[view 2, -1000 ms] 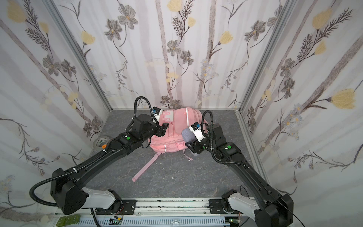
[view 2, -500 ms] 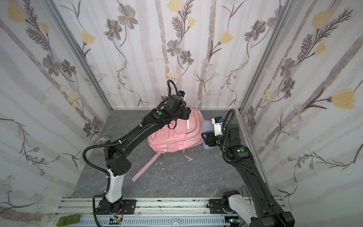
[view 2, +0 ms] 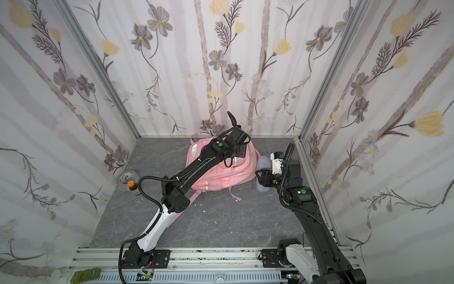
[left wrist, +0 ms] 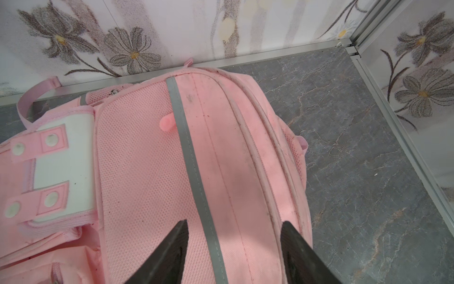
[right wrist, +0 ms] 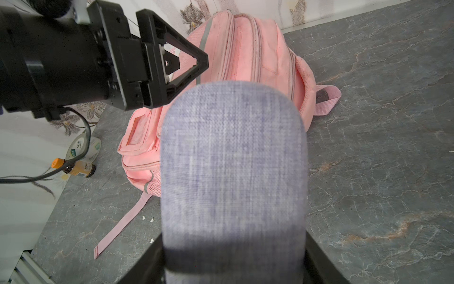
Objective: Pack the student bag
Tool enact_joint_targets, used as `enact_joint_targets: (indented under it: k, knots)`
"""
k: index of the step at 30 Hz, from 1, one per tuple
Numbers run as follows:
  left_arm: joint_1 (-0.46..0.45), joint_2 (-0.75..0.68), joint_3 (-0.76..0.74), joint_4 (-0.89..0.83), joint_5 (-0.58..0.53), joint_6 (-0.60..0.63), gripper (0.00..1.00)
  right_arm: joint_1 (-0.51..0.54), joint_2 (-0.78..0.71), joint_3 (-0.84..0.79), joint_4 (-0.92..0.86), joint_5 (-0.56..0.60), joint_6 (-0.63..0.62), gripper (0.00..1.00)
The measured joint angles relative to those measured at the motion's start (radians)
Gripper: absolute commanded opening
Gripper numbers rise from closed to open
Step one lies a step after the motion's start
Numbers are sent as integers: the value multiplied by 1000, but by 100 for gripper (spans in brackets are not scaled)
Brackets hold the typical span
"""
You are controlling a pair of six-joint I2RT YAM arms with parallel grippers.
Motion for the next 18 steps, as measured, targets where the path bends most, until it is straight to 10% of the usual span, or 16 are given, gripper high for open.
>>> enact_joint_targets:
  k: [18]
  knots:
    - [-35, 39, -40, -10, -39, 12, 39, -9, -39, -49, 0, -25, 0, 0]
